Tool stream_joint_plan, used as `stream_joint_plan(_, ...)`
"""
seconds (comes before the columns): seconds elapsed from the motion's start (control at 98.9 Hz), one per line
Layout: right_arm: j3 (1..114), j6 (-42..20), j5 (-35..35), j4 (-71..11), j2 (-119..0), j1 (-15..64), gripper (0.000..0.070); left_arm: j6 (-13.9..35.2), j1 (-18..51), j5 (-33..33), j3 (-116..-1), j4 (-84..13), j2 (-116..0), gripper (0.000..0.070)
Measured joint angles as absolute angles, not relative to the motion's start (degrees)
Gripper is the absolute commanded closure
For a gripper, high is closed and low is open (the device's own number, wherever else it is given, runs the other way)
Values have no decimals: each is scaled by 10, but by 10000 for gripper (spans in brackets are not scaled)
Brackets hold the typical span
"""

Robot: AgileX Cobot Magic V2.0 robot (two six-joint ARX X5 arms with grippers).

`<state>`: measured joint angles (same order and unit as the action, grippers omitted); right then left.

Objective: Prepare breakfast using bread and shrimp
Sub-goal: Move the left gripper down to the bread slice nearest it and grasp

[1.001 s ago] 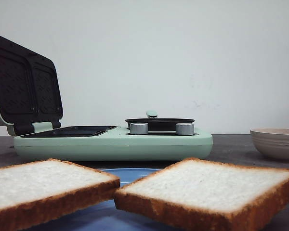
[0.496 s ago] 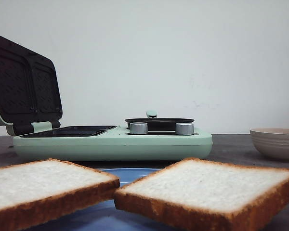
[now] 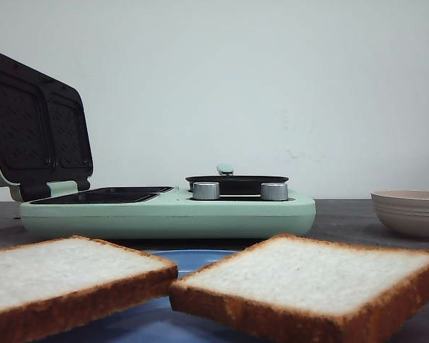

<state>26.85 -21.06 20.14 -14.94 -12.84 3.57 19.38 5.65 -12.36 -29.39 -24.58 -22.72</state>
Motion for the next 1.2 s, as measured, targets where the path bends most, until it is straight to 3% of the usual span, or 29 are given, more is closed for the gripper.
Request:
stream_joint_plan(0.061, 269, -210, 221, -152, -128, 36, 411, 190, 60, -124, -294, -251, -222, 534)
stream_joint_plan(0.172, 269, -216, 243, -163, -128, 36, 345, 193, 62, -131, -295, -269, -205, 464)
stream_joint_plan(0.455, 269, -259, 270, -174, -131, 36, 340, 230, 63, -208, -298, -362, -269, 462)
stream_joint_plan(0.769, 269, -279, 317, -176, -163, 36, 340, 222, 82, -305, -343, -420, -446, 458)
stream_joint_plan(0.809, 269, -279, 322, -176, -163, 36, 340, 214, 84, -306, -347, -434, -463, 445)
stream_joint_plan(0.991, 269, -280, 361, -177, -163, 36, 340, 185, 87, -308, -348, -469, -514, 268)
stream_joint_plan(1.203, 269, -282, 377, -177, -163, 36, 341, 166, 90, -317, -348, -489, -537, 265)
